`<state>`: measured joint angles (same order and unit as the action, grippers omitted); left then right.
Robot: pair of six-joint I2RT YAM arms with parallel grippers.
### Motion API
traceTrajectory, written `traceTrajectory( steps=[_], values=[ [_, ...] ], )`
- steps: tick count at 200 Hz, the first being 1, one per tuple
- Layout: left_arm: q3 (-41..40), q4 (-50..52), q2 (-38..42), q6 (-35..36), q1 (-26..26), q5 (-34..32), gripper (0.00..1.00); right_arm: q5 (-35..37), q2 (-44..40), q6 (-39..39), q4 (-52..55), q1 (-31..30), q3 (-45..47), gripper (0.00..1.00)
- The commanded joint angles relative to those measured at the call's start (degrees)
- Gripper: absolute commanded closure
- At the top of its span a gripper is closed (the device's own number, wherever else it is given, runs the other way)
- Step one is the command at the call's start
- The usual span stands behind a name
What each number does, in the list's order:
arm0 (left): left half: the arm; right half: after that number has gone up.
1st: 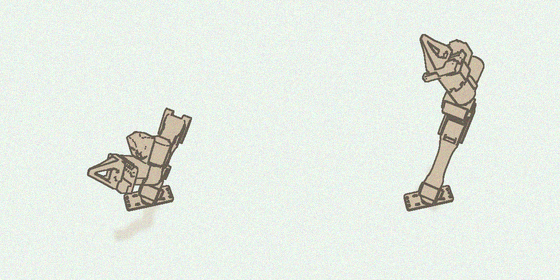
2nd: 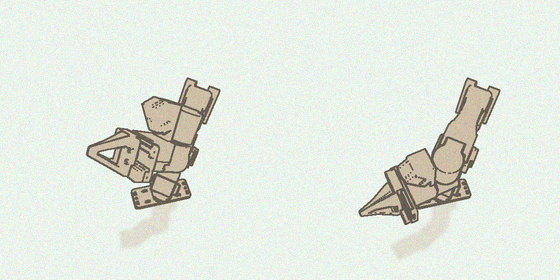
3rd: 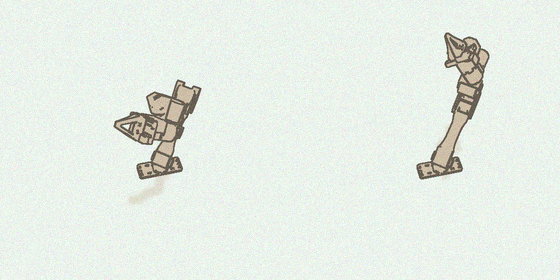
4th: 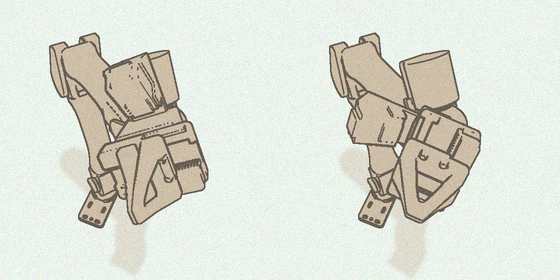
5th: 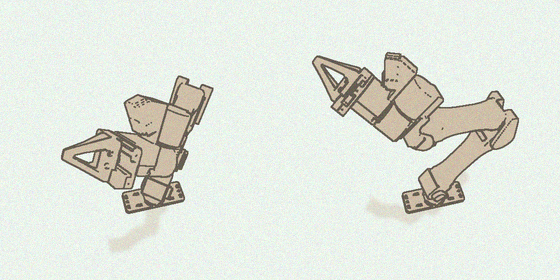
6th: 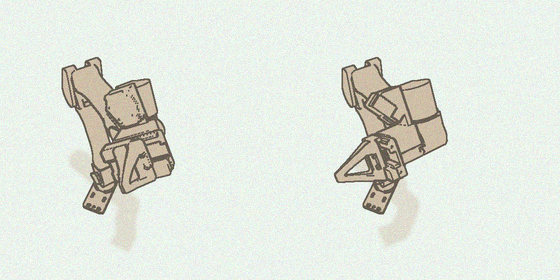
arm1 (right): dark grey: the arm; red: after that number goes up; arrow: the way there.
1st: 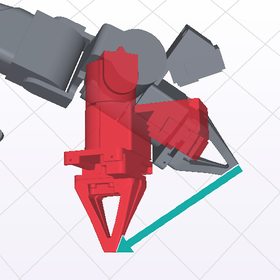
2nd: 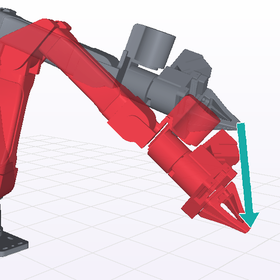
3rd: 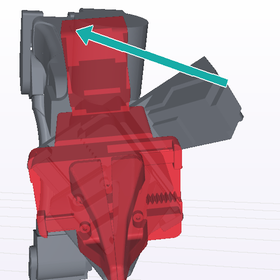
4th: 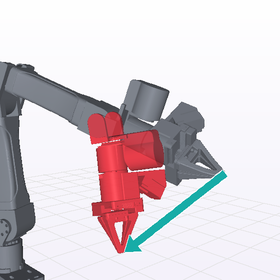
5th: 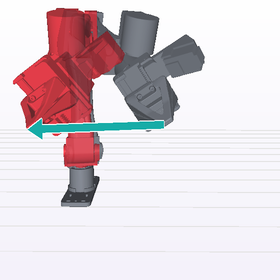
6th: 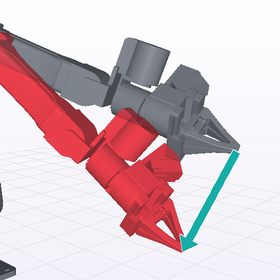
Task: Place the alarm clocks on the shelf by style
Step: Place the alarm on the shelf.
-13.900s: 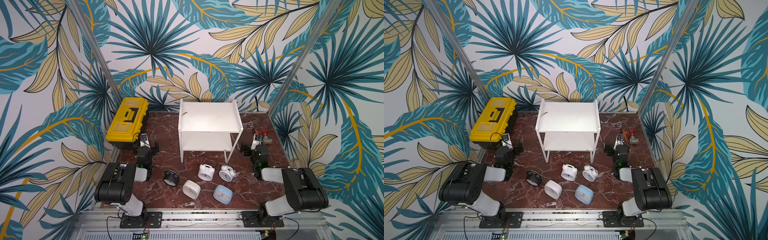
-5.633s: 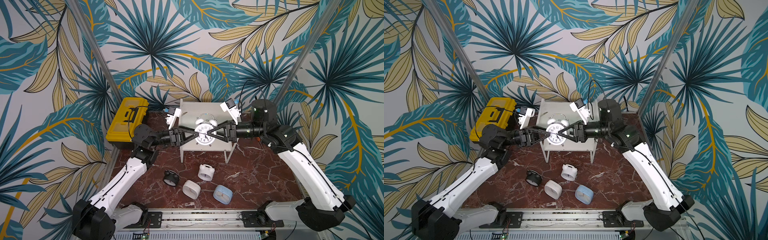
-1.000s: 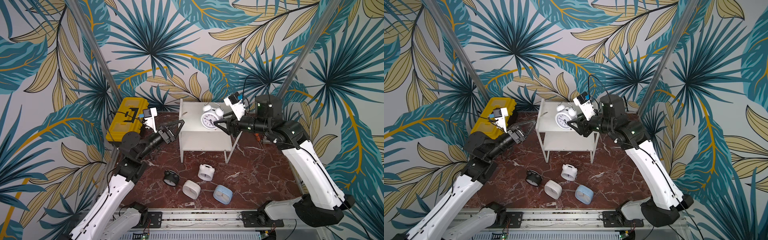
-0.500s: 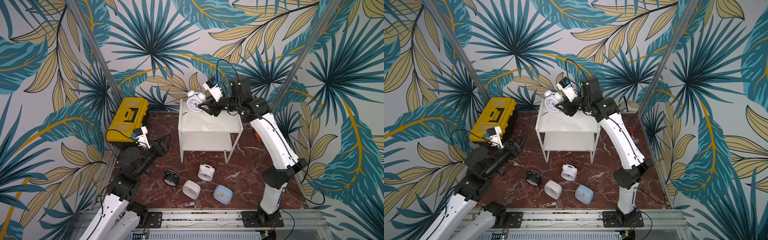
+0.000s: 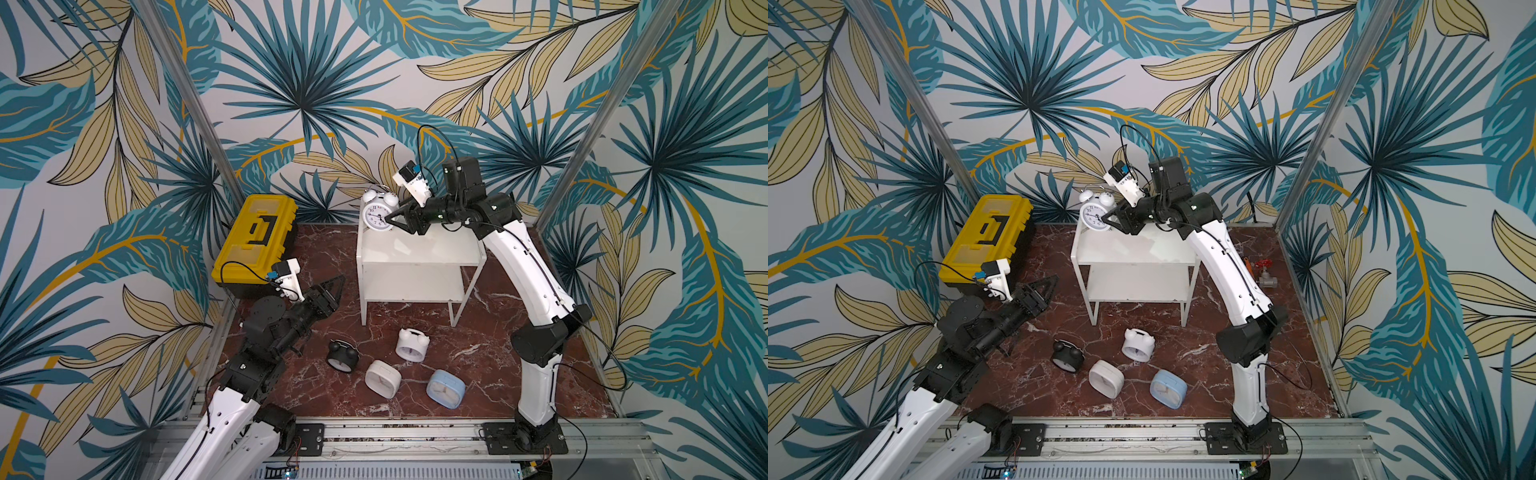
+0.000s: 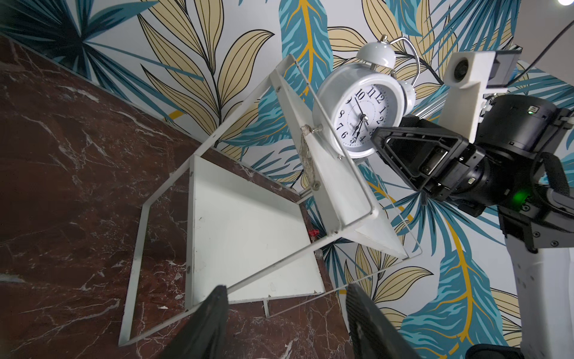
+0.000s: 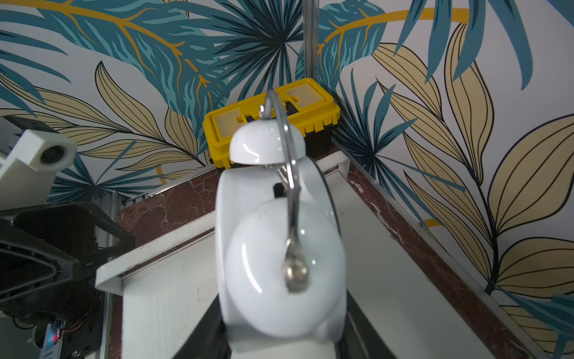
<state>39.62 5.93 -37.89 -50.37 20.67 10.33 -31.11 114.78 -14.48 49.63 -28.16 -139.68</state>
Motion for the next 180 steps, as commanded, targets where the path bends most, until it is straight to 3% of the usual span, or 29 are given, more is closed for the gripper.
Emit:
traceTrajectory(
  steps=[1,17,76,180],
  values=[
    [-0.86,-2.24,-0.05,0.79,-0.24,0.87,0.37,-1.18,0.52,-1.4,0.02,-0.05,-1.46,0.57],
    [-0.95,-2.75,-0.36,0.8,-0.27,1.1,0.37,-0.15,0.11,-1.51,0.04,-0.04,-1.1,0.46],
    [-1.99,-4.51,-1.4,0.2,-0.23,2.14,0.37,1.9,-0.94,-1.16,-0.37,0.04,-0.73,0.34],
    [-1.56,-8.13,-3.75,0.98,-0.25,6.25,0.31,-2.23,-5.58,2.62,-4.76,3.07,6.43,0.3]
  ],
)
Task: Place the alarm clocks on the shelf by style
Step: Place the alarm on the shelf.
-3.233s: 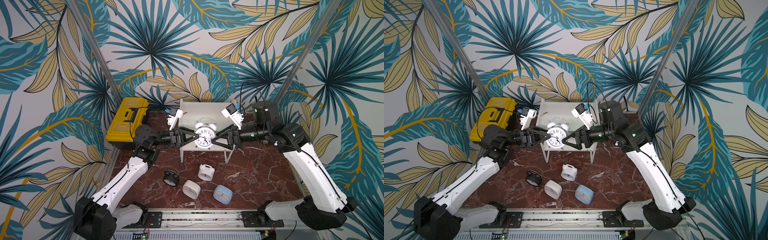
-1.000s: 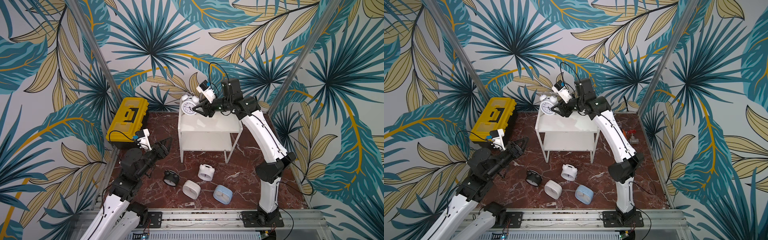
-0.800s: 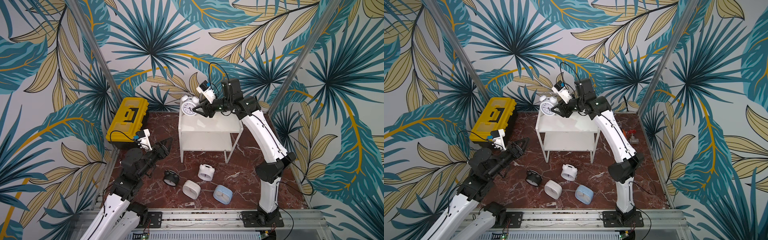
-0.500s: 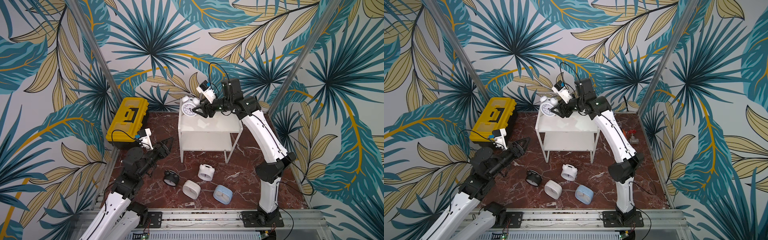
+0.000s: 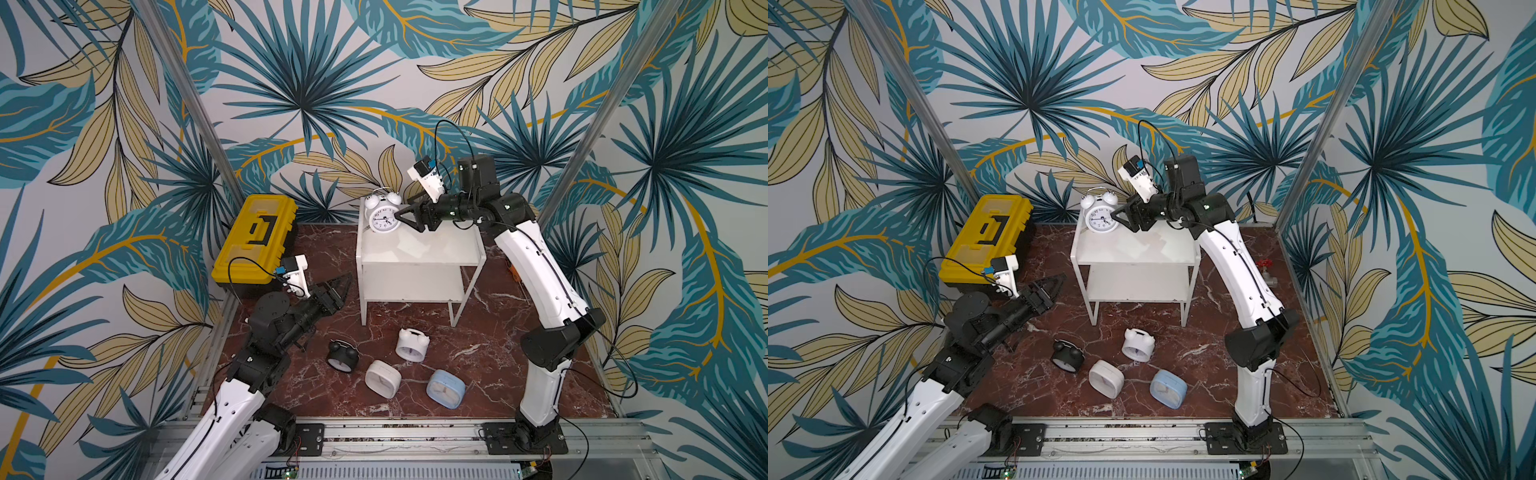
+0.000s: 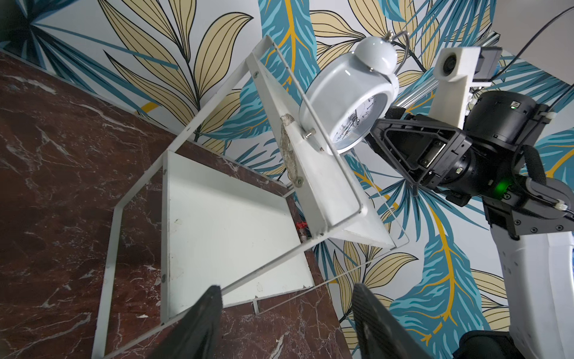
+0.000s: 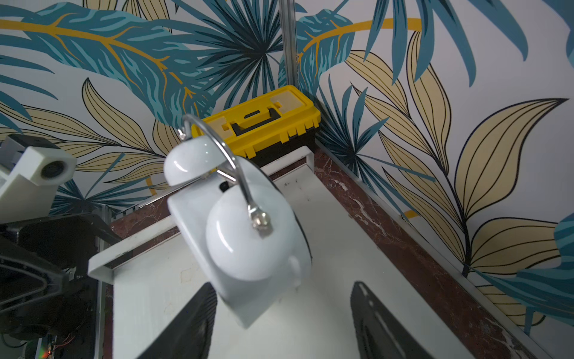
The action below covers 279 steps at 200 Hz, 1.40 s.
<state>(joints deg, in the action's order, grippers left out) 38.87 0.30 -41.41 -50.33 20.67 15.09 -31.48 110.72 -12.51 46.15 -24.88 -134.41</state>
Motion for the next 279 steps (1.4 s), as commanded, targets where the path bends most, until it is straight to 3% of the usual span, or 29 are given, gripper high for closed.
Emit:
traceTrajectory(
  steps=[1,93,219,242,279],
  values=[
    [-0.82,-2.45,-0.24,0.98,-0.26,1.5,0.31,-1.84,-1.53,0.69,-1.22,-0.23,1.17,0.3],
    [-0.64,-0.43,0.47,2.59,-0.2,0.72,0.3,-5.67,-5.17,2.6,-1.82,-0.59,5.72,0.35],
    [-0.11,-2.22,-1.65,3.13,-0.28,1.08,0.3,-4.61,-6.56,1.71,0.01,-3.75,8.11,0.39],
    [0.15,-2.67,-1.94,3.05,-0.29,1.09,0.3,-0.99,-7.37,2.61,-0.66,-3.81,8.67,0.38],
    [2.04,1.88,-2.09,3.83,-0.3,-1.34,0.26,16.41,-15.42,8.06,-3.31,-4.34,14.97,0.38]
  ],
)
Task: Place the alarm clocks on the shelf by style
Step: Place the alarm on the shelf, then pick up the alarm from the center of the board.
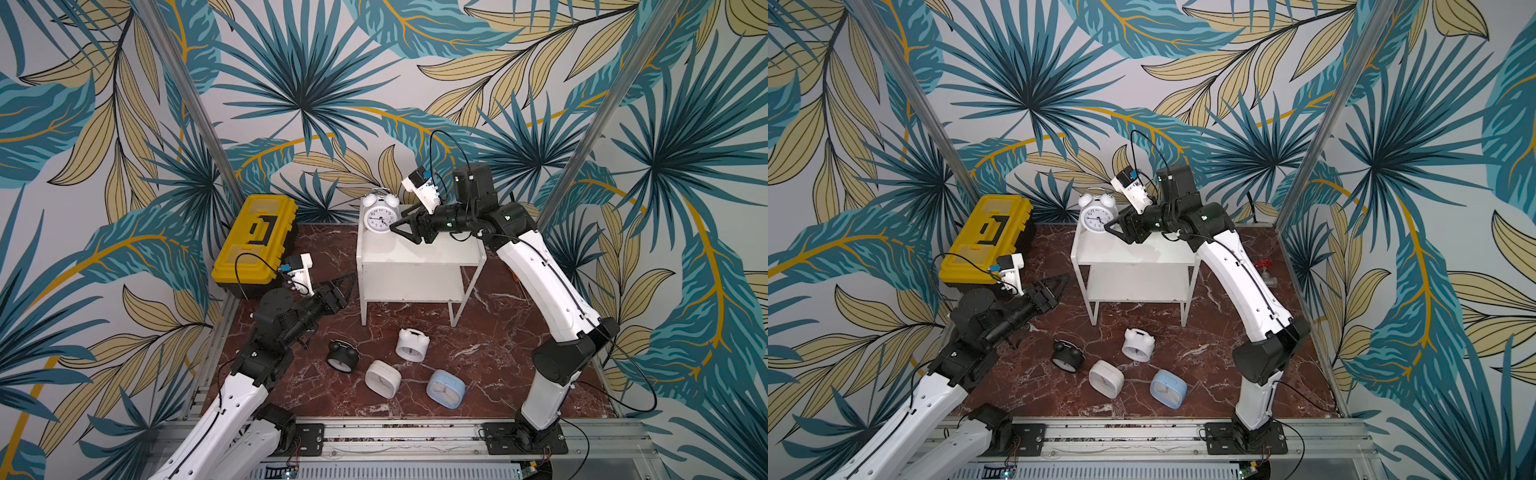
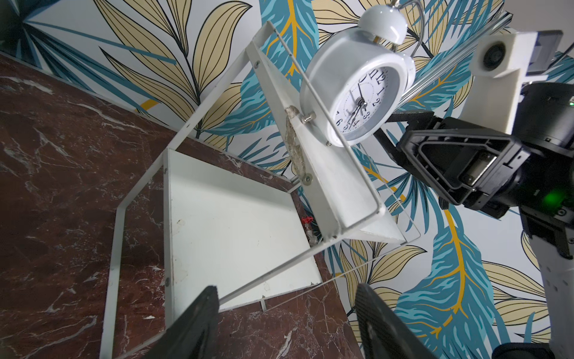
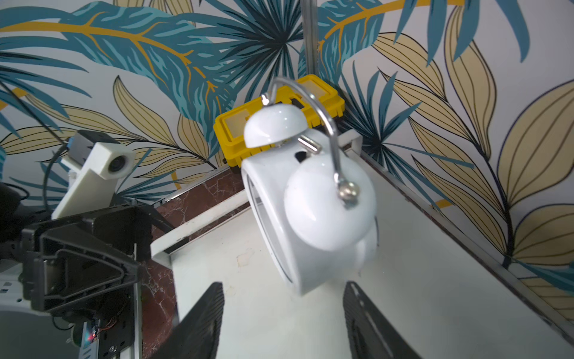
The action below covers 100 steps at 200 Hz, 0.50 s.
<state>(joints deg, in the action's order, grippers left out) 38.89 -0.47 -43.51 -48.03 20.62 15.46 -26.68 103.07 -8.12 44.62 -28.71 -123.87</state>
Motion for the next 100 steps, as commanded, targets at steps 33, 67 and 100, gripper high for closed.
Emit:
traceTrajectory(
  steps=[33,67,100],
  values=[
    [5.55,12.46,0.06,4.74,-0.23,-8.36,0.23,23.12,-20.1,8.41,2.05,-3.84,15.58,0.56],
    [5.92,18.66,1.76,3.98,-0.41,-17.71,0.2,35.66,-31.82,14.11,4.37,-16.2,35.97,0.64],
    [4.52,20.56,3.51,1.62,-0.61,-17.2,0.19,37.87,-39.54,27.63,-3.67,-25.4,55.77,0.62]
  ],
)
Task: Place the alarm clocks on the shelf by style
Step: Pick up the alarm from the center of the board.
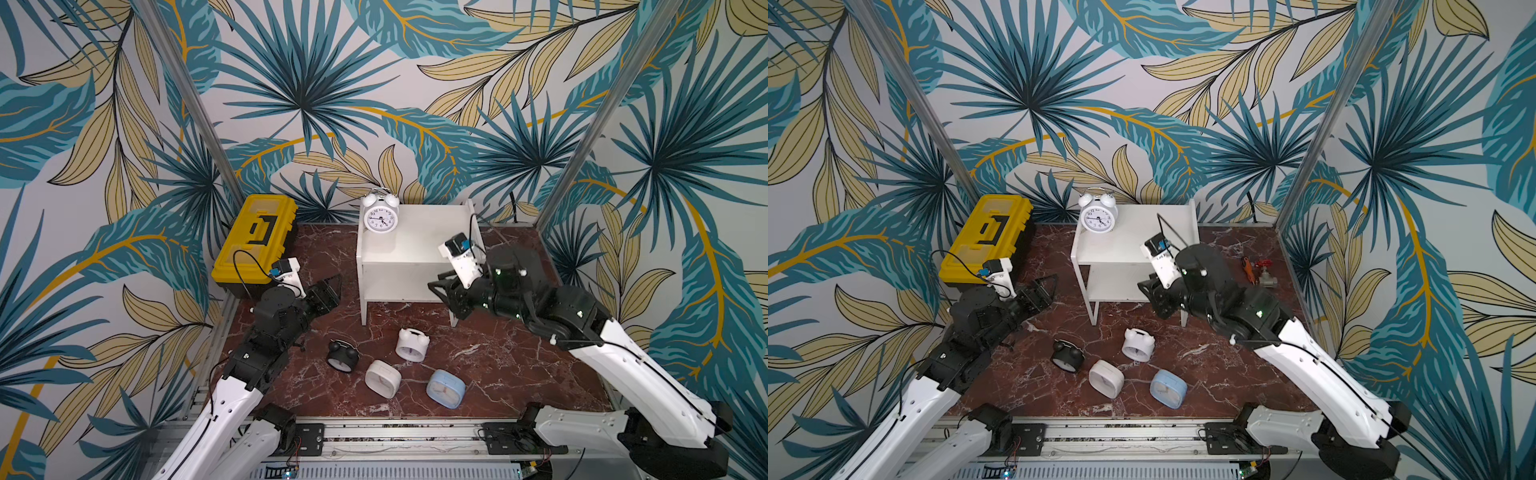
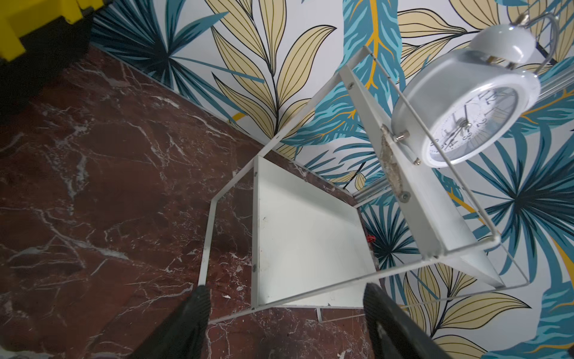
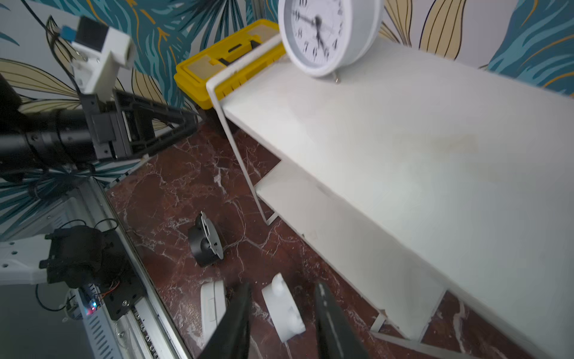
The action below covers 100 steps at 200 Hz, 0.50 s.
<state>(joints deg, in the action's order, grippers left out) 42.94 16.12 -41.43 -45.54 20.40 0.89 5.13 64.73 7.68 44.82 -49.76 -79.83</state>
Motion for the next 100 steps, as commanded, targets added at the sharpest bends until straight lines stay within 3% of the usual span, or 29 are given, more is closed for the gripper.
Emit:
traceTrajectory(
  steps=[1,29,61,100],
  values=[
    [0.48,4.21,1.39,-1.0,-0.38,-2.63,0.19,6.1,-1.33,12.18,-4.04,-4.63,12.25,0.62],
    [0.98,12.49,1.11,-4.95,-0.48,-6.63,0.2,7.66,1.08,17.1,-13.19,-11.13,20.16,0.52],
    [3.35,29.72,-0.38,-12.25,-1.81,-14.77,0.2,3.39,10.85,16.03,-24.84,-15.09,20.36,0.45],
    [2.15,34.36,-1.79,-12.39,-5.19,-9.9,0.22,2.73,25.18,14.23,-36.71,-17.04,15.59,0.44]
  ],
)
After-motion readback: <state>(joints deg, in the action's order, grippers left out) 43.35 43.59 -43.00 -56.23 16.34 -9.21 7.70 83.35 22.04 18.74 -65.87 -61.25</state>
